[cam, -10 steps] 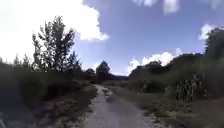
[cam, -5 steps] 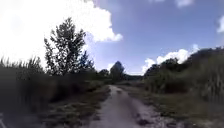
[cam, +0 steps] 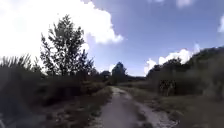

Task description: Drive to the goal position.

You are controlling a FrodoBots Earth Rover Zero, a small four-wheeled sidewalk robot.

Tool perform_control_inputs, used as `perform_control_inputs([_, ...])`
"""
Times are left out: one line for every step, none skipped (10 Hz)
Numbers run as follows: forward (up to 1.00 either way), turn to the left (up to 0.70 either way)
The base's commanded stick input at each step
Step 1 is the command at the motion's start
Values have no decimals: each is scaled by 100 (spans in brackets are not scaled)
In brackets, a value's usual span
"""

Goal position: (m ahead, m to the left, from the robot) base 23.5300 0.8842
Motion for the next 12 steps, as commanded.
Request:
perform_control_inputs([70, 0])
perform_control_inputs([70, 0])
perform_control_inputs([70, 0])
perform_control_inputs([70, 0])
perform_control_inputs([70, 0])
perform_control_inputs([70, 0])
perform_control_inputs([70, 0])
perform_control_inputs([70, 0])
perform_control_inputs([70, 0])
perform_control_inputs([70, 0])
perform_control_inputs([70, 0])
perform_control_inputs([70, 0])
